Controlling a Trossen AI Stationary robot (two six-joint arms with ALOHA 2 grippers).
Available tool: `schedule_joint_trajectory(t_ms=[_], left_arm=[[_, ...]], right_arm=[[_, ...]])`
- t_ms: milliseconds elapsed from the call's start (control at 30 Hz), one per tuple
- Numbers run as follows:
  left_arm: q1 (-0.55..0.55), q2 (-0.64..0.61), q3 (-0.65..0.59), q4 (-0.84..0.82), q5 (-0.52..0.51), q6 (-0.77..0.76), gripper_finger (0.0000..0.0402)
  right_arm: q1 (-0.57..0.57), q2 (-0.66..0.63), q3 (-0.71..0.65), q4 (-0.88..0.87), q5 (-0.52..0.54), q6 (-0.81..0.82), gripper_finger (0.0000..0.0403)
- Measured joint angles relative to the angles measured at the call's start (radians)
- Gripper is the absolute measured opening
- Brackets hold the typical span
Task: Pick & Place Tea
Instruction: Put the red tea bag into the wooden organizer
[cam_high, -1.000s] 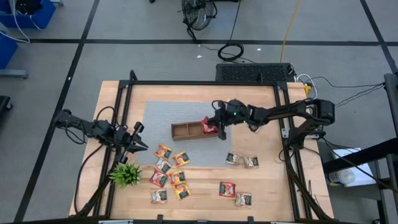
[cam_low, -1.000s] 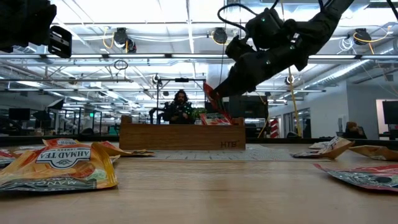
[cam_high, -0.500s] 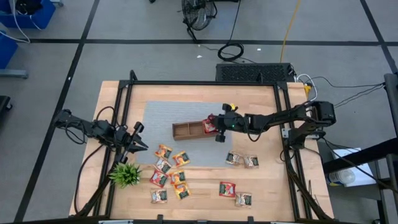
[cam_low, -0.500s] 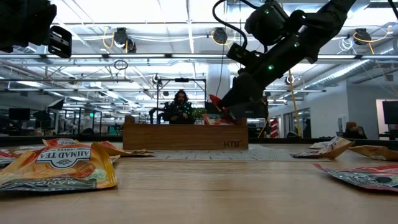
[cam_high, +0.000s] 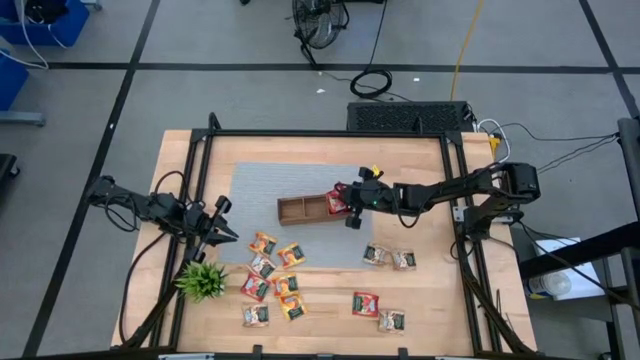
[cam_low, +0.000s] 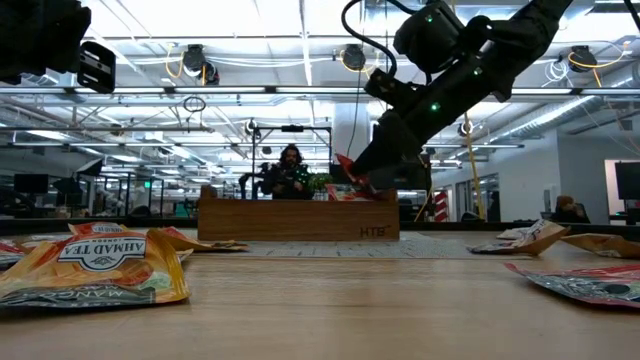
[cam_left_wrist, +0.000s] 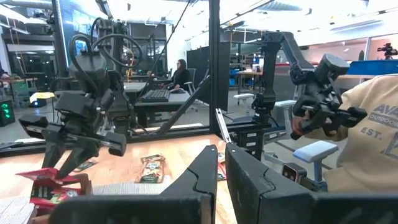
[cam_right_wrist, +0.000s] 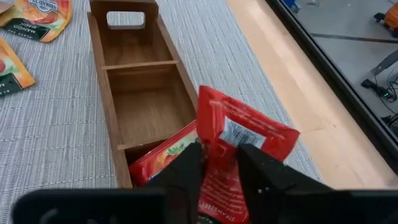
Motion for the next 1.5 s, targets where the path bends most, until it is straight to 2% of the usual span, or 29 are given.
schedule_joint_trajectory(t_ms=[200,333,467,633,767,867,1067,1300,1500], left_arm=[[0.000,0.000,0.000,0.000,0.000,0.000,0.0035],[0.000,0.000,0.000,0.000,0.000,0.000,0.0035],[0.000,0.000,0.000,0.000,0.000,0.000,0.0035],[0.000,0.000,0.000,0.000,0.000,0.000,0.0035],[0.000,0.000,0.000,0.000,0.000,0.000,0.0035],[0.000,0.000,0.000,0.000,0.000,0.000,0.0035],[0.000,0.000,0.000,0.000,0.000,0.000,0.0035],[0.000,0.000,0.000,0.002,0.000,0.000,0.0035],[0.000,0.000,0.000,0.001,0.000,0.000,0.0035]], right_arm=[[0.000,0.000,0.000,0.055,0.000,-0.003,0.0162],[0.001,0.000,0.000,0.084,0.000,-0.010,0.0184],[0.002,0.000,0.000,0.056,-0.006,-0.030,0.0192],[0.003,0.000,0.004,0.042,-0.105,-0.029,0.0184],[-0.009,0.000,0.062,-0.067,-0.183,0.026,0.0183],[-0.012,0.000,0.132,-0.167,-0.203,0.065,0.0190],[-0.015,0.091,0.339,-0.516,-0.211,0.040,0.0205],[-0.035,0.299,0.509,-0.618,-0.291,0.050,0.0216],[-0.043,0.331,0.538,-0.594,-0.336,0.105,0.0216]])
